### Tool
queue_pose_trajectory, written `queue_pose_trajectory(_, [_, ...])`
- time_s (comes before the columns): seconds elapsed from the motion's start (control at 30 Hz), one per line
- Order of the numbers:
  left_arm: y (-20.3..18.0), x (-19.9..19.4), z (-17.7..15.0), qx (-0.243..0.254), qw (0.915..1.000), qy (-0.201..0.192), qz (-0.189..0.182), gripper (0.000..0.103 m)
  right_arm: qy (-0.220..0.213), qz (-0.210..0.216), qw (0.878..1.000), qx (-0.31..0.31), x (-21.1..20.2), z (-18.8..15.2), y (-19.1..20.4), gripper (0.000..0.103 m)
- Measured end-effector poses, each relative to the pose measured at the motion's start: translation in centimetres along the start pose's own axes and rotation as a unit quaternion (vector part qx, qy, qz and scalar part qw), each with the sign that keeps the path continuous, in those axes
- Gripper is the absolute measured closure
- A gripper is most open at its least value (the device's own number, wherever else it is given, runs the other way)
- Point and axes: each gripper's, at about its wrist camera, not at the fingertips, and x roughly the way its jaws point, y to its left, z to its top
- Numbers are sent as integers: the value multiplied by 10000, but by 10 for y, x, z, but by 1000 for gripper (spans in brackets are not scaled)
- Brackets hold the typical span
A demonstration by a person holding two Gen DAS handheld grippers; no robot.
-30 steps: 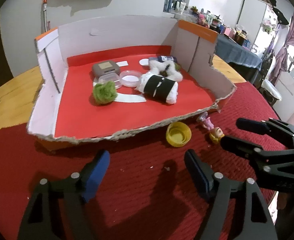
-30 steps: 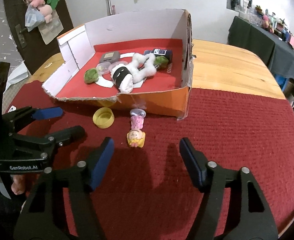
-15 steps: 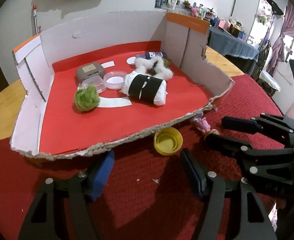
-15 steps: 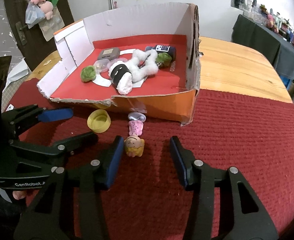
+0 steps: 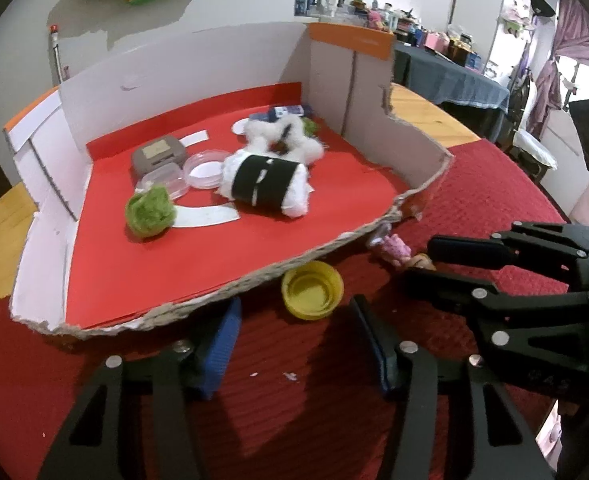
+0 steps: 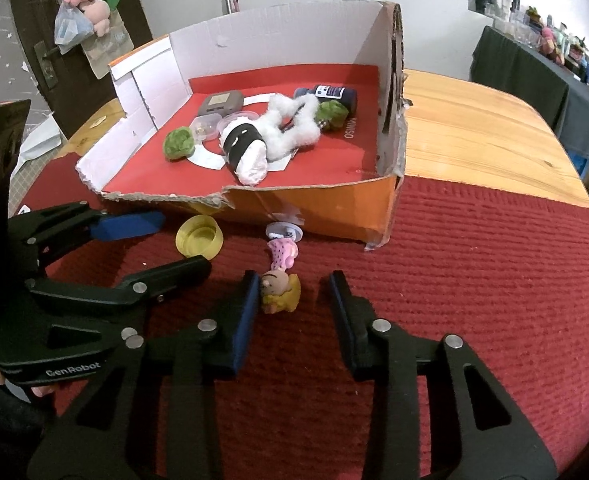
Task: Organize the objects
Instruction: 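Grasp the yellow lid with the left gripper while the right gripper grasps the pink figurine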
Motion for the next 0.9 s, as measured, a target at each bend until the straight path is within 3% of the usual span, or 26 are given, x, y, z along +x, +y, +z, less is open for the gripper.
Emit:
queue_pose_trajectory(0.17, [-3,2,2,57,10000,-13,6,55,26,118,9999,54,1,2,-3,70])
queue_pose_trajectory(0.27, [-5,1,2,125,9999,-40,-76,72,51,130,9999,26,4,2,-3,70])
queue_pose_trajectory(0.53, [-8,-4,-2,124,9998,-45,-174,72,68,123,9999,0,2,-1,-1,82])
queue_pose_trajectory(0.9, [3,-17,-17,-81,9999,-24,-77,72,71,405,9991,-107,-8,-10,23,83])
